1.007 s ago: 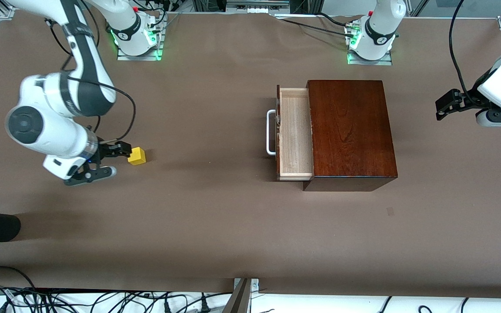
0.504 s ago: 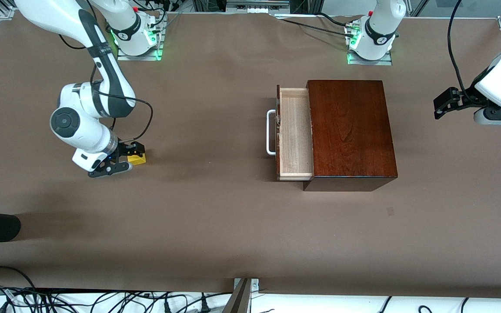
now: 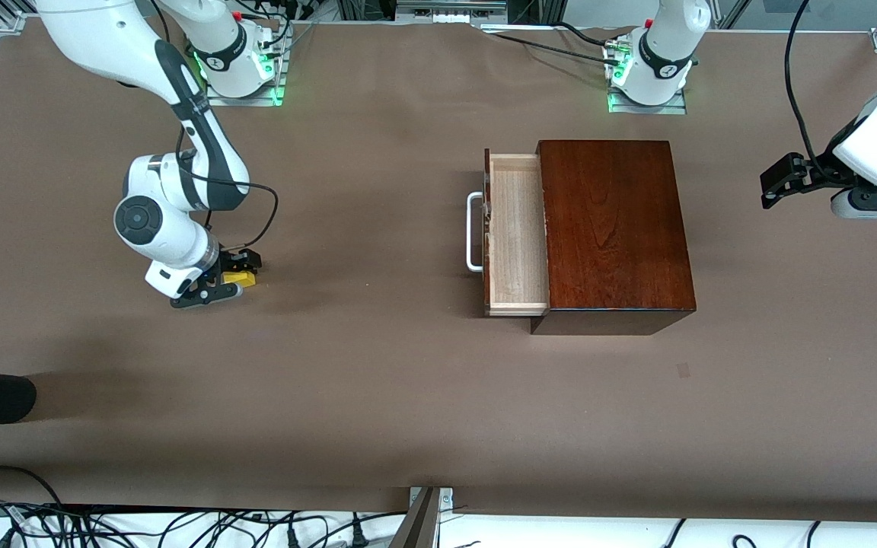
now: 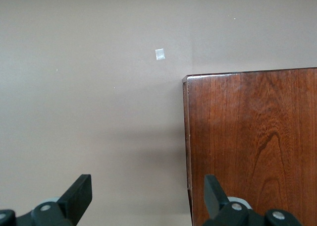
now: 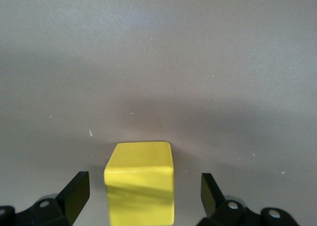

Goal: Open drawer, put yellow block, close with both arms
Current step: 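Lower the right gripper over the yellow cube and grasp it, then carry the yellow cube with the right gripper over the open drawer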

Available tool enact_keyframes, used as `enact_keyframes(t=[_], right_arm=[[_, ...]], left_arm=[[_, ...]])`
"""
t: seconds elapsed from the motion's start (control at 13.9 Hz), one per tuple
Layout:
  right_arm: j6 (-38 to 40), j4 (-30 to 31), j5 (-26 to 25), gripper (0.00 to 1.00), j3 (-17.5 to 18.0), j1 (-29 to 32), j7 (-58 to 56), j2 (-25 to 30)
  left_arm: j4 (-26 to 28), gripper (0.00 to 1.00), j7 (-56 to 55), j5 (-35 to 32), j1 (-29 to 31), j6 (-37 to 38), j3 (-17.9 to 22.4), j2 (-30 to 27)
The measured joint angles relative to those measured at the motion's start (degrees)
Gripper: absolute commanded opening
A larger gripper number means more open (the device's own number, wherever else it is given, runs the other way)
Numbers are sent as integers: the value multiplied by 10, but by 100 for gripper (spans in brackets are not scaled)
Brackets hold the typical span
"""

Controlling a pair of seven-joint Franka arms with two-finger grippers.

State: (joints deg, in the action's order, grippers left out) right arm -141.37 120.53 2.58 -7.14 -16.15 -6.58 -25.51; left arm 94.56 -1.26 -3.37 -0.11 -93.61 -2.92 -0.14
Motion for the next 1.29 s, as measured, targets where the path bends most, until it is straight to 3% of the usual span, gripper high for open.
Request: enact_keyframes(t=[0.22, 0.29, 0.5, 0.72, 1.15, 1.29], right_arm=[[-12, 0, 0, 14, 0, 0, 0, -17], [-13, 0, 0, 0, 0, 0, 0, -18], [-5, -12, 0, 0, 1, 0, 0, -14], [76, -53, 0, 0, 17, 0, -1, 9], [184, -150, 0, 0, 126, -7, 21, 45], [221, -197, 0, 0, 146, -30, 28, 42]], left_arm=[[0, 100, 0, 0, 0, 1, 1, 0], [0, 100, 0, 0, 0, 1, 2, 0], [0, 100, 0, 0, 0, 2, 3, 0], [0, 100, 0, 0, 0, 2, 3, 0], [0, 100, 0, 0, 0, 2, 3, 0], [0, 100, 0, 0, 0, 2, 3, 0]])
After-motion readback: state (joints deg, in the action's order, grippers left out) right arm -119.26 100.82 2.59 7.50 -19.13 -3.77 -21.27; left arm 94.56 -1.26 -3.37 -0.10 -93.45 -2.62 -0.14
